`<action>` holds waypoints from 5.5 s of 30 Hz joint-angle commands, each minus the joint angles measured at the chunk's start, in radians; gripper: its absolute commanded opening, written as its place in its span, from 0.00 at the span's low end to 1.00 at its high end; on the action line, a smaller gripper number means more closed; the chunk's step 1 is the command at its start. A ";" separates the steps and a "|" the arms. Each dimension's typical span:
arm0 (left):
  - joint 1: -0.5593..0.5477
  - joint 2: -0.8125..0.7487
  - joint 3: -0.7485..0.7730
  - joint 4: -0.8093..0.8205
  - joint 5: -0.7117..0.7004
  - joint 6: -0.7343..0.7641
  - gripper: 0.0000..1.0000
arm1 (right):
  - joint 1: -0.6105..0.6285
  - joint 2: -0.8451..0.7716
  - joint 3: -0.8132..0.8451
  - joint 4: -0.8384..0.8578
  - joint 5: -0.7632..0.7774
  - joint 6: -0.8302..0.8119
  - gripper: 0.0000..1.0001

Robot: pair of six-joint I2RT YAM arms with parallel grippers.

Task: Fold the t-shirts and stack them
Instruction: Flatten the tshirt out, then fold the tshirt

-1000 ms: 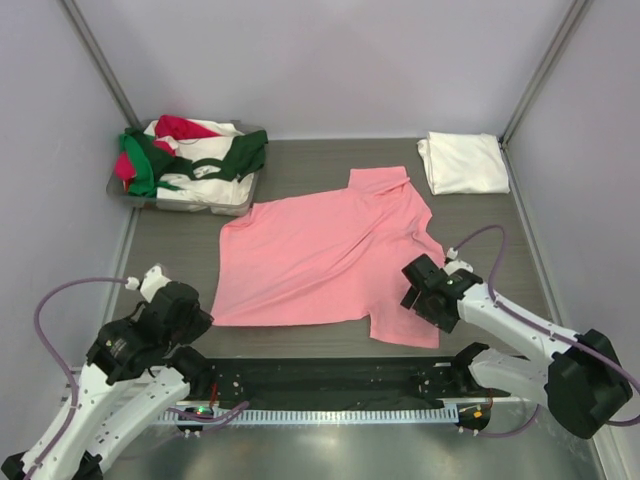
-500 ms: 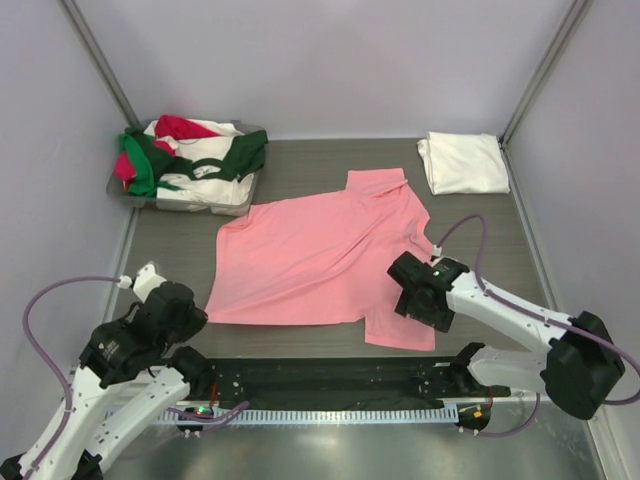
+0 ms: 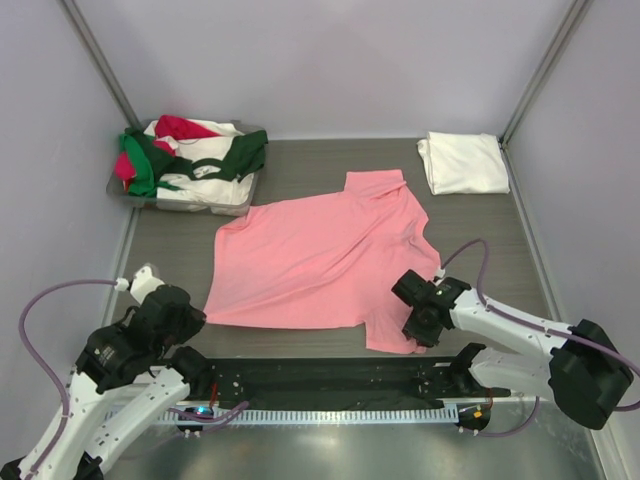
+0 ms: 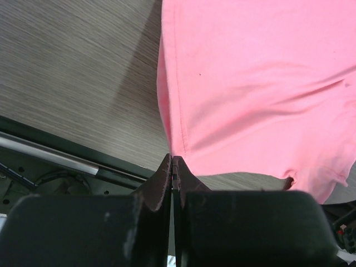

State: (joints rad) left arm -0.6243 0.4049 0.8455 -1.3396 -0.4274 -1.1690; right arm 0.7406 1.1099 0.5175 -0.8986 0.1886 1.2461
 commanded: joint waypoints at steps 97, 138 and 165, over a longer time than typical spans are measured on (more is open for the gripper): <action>0.545 0.517 -0.236 0.602 0.435 0.244 0.75 | -0.696 0.223 0.228 0.354 -0.156 -0.554 0.82; 0.610 0.535 -0.278 0.654 0.459 0.117 0.00 | -0.830 -0.010 0.227 0.142 -0.135 -0.534 0.01; 0.612 0.120 -0.399 0.435 0.555 -0.057 0.69 | -0.828 -0.489 0.018 -0.086 -0.319 -0.390 0.91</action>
State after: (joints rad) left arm -0.0135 0.5941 0.3759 -0.7906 0.1093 -1.1961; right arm -0.0872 0.6495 0.4911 -0.9176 -0.0917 0.8875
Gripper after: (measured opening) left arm 0.629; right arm 0.870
